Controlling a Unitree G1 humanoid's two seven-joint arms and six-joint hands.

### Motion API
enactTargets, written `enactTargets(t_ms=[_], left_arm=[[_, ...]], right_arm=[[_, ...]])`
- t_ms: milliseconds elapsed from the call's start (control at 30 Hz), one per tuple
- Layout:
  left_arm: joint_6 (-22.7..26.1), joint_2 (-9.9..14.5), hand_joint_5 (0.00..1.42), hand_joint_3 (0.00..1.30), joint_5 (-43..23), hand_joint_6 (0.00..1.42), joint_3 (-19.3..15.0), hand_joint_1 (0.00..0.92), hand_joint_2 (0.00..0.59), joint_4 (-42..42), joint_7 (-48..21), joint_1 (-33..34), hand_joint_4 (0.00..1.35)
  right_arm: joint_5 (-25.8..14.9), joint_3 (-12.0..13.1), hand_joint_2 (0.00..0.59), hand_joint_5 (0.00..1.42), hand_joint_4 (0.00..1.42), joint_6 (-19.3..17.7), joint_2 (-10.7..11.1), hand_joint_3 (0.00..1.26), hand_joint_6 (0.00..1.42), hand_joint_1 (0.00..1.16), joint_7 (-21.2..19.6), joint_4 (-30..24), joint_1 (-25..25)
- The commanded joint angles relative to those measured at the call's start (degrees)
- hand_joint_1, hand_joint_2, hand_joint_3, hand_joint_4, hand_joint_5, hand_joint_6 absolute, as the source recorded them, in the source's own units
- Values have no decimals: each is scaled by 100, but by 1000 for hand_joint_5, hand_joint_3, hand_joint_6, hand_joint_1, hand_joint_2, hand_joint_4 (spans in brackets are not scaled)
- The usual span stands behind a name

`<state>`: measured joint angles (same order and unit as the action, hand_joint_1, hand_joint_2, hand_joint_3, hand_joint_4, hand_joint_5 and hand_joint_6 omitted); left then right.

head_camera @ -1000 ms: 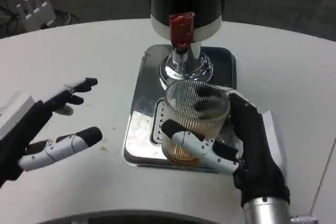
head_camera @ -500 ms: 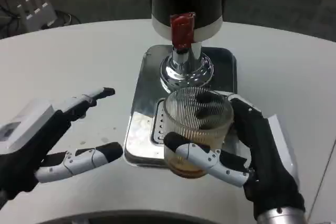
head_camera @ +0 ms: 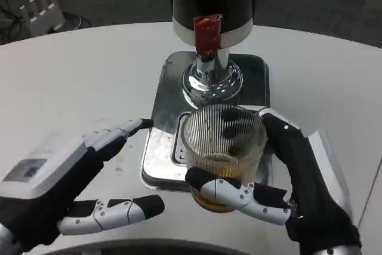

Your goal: Grasp the cup under the faucet to collect the drink, then remove the cup.

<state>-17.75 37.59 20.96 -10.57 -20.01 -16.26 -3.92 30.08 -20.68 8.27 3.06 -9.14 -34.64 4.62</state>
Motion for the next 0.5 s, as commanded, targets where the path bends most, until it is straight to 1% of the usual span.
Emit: enactTargets(t_ms=[33, 100, 233, 500], left_arm=[[134, -2, 105, 115, 139, 214, -18, 0, 78, -240, -74, -255, 23], [152, 3, 102, 115, 188, 213, -21, 0, 77, -328, -76, -367, 21], [220, -2, 89, 108, 295, 198, -18, 0, 80, -451, -95, -521, 11], [322, -12, 80, 106, 350, 194, 38, 0, 80, -567, -145, -665, 3]], right_arm=[[84, -36, 123, 1040, 1012, -423, 68, 966, 586, 854, 55, -286, 126], [134, -21, 123, 1040, 1013, -449, 104, 967, 586, 854, 110, -340, 165], [99, 40, 123, 1040, 1013, -461, 138, 967, 587, 856, 189, -416, 275], [144, 109, 123, 1040, 1013, -562, 196, 967, 588, 858, 289, -624, 421]])
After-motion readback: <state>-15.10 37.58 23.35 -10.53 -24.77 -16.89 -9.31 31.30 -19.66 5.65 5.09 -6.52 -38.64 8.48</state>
